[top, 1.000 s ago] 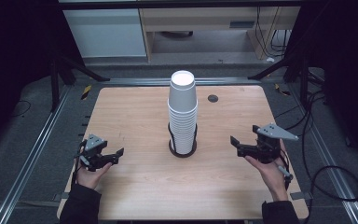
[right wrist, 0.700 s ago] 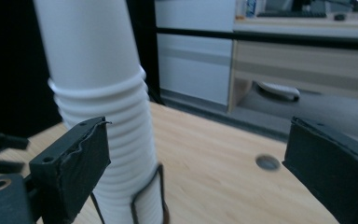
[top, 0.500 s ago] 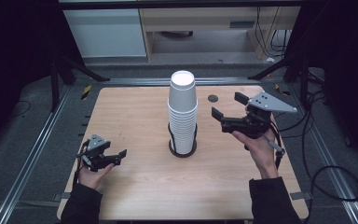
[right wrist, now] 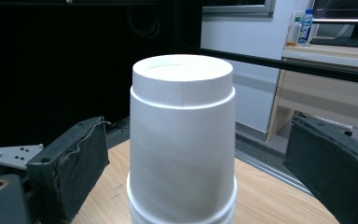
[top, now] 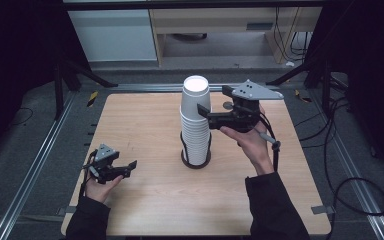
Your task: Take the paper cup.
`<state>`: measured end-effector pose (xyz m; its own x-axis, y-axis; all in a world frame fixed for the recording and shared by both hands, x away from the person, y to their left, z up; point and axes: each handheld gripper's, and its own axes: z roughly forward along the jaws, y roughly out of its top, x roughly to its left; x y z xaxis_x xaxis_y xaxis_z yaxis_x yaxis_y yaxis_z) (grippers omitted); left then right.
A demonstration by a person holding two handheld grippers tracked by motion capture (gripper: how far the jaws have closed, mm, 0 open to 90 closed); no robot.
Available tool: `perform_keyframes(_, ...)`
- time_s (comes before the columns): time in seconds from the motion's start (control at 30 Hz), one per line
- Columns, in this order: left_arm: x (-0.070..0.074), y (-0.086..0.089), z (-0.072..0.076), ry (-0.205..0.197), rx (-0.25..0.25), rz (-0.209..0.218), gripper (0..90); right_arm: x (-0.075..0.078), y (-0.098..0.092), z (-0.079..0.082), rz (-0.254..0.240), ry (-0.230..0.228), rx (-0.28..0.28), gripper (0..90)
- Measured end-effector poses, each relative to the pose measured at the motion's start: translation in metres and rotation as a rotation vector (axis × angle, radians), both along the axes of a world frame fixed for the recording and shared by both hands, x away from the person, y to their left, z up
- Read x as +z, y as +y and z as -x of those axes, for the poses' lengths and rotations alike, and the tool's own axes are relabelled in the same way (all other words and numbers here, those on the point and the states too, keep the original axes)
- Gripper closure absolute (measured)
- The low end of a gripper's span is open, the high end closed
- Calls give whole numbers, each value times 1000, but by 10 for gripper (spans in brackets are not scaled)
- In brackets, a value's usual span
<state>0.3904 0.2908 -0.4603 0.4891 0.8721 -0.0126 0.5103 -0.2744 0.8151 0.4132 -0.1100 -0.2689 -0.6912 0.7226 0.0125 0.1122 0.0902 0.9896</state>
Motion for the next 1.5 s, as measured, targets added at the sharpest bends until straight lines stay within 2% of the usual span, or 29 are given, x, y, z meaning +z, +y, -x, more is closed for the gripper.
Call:
perform_keyframes(0.37,-1,-2,-1,4,-7,-9,190,-9,22,-19,36,39,21,54)
perform_keyframes(0.7,-2,-3,-1,7,-11,-11,188,-17,32,-31,61,67,20,55)
perform_keyframes(1.23,-2,-4,-2,16,-16,-18,187,-22,45,-40,115,92,13,66)
perform_keyframes(1.5,-3,-4,-2,18,-16,-21,188,-22,47,-40,137,102,7,133)
